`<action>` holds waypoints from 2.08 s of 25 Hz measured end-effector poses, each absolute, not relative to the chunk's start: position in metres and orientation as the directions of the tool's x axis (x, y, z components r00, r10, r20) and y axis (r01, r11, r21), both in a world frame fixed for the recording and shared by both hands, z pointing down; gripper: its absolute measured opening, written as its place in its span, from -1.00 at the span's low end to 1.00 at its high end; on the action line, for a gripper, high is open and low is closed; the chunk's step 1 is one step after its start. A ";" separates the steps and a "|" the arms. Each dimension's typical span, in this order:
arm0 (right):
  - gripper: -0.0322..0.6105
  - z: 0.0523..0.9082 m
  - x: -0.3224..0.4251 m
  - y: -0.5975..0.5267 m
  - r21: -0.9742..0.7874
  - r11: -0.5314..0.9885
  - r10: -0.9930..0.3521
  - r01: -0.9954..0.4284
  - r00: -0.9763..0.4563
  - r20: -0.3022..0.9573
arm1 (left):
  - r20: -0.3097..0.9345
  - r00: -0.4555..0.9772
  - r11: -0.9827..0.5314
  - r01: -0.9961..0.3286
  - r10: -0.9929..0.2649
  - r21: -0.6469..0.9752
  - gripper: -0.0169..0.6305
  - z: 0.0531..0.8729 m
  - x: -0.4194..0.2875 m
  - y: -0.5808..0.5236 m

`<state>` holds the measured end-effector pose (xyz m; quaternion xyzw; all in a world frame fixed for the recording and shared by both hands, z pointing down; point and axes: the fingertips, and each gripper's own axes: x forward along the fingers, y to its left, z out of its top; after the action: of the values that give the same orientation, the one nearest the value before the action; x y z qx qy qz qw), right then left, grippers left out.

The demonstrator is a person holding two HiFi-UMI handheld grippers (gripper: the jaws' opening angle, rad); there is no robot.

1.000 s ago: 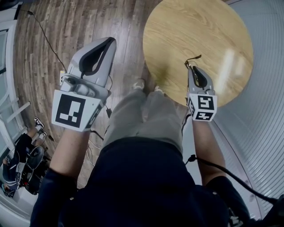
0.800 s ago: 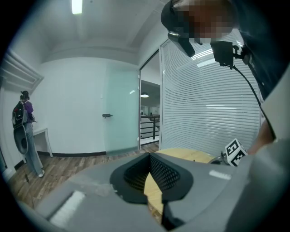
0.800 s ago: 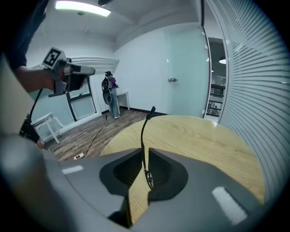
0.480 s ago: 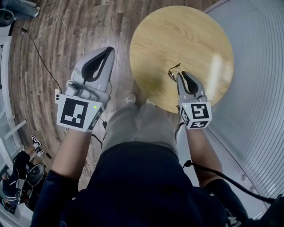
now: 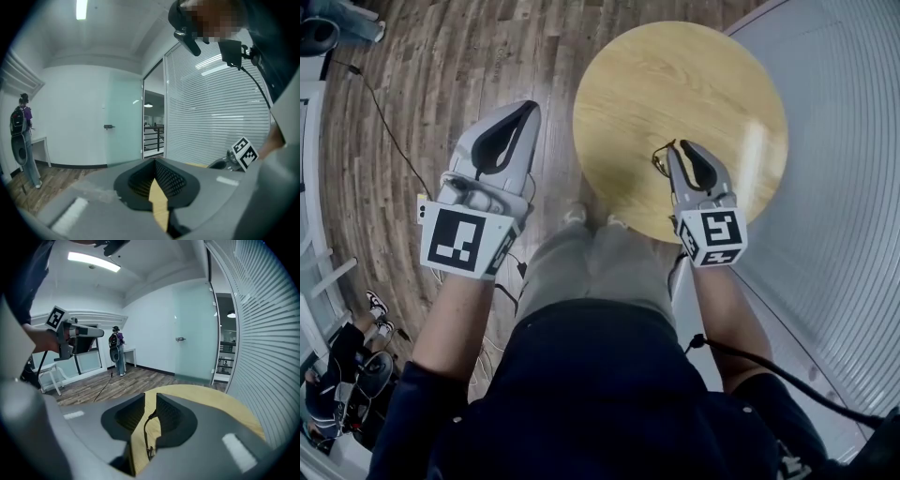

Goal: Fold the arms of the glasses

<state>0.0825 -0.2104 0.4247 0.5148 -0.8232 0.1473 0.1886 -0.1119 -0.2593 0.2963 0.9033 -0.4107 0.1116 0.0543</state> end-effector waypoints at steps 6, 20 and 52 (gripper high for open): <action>-0.63 0.433 0.083 -0.211 -0.051 0.417 -0.788 -0.907 -0.389 0.477 | 0.256 0.628 -0.649 -0.761 -0.735 0.001 -0.94 0.297 -0.117 -0.255; -0.65 0.454 0.090 -0.210 -0.072 0.375 -0.786 -0.924 -0.358 0.504 | 0.268 0.624 -0.646 -0.763 -0.734 0.009 -0.94 0.304 -0.122 -0.256; -0.82 0.449 0.106 -0.192 -0.037 0.333 -0.810 -0.942 -0.306 0.500 | 0.260 0.652 -0.677 -0.736 -0.712 -0.008 -0.94 0.296 -0.113 -0.250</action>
<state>0.1058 -0.1922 0.4489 0.5535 -0.7913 0.1643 0.2011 -0.1127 -0.2501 0.2958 0.9075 -0.3990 0.1217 0.0492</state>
